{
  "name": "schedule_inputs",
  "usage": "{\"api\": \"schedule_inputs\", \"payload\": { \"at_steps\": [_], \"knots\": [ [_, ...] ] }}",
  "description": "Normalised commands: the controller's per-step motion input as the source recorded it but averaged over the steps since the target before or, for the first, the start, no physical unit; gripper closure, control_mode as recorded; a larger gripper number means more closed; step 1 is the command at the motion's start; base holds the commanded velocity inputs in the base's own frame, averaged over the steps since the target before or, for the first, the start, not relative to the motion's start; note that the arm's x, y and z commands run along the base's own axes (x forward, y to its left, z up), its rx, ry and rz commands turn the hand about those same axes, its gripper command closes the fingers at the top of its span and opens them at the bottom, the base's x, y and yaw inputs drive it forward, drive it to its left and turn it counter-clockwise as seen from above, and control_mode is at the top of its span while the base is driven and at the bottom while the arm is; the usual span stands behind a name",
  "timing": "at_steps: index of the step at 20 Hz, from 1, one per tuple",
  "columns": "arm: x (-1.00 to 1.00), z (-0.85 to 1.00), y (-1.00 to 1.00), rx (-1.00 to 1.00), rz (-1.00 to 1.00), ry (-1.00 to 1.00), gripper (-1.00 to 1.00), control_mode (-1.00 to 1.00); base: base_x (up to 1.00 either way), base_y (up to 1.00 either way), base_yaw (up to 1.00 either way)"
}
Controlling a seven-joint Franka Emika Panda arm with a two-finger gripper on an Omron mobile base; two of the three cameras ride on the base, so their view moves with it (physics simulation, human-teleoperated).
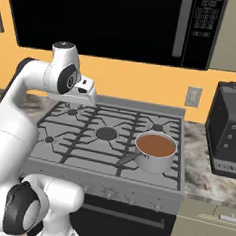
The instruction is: Pick up the sugar cube(s) and place them in the saucepan with hot chocolate.
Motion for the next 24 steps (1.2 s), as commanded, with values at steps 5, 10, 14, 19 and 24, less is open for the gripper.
{"api": "schedule_inputs", "payload": {
  "at_steps": [5, 10, 14, 19, 24],
  "knots": [
    [-0.27, 0.00, -0.03, 0.00, -0.02, -0.01, -1.00, -1.00, 0.00, 0.00, 0.00],
    [-0.39, -0.08, 0.00, 0.00, -0.02, 0.00, -1.00, -1.00, 0.00, 0.00, 0.00],
    [-0.77, -0.04, -0.14, 0.00, -0.12, -0.01, -1.00, -1.00, 0.00, 0.00, 0.00],
    [-0.85, 0.00, -0.51, 0.00, -0.17, -0.05, -1.00, -1.00, 0.00, 0.00, 0.00],
    [-0.54, -0.13, -1.00, 0.01, -0.41, 0.01, -1.00, -1.00, 0.00, 0.00, 0.00]
  ]
}}
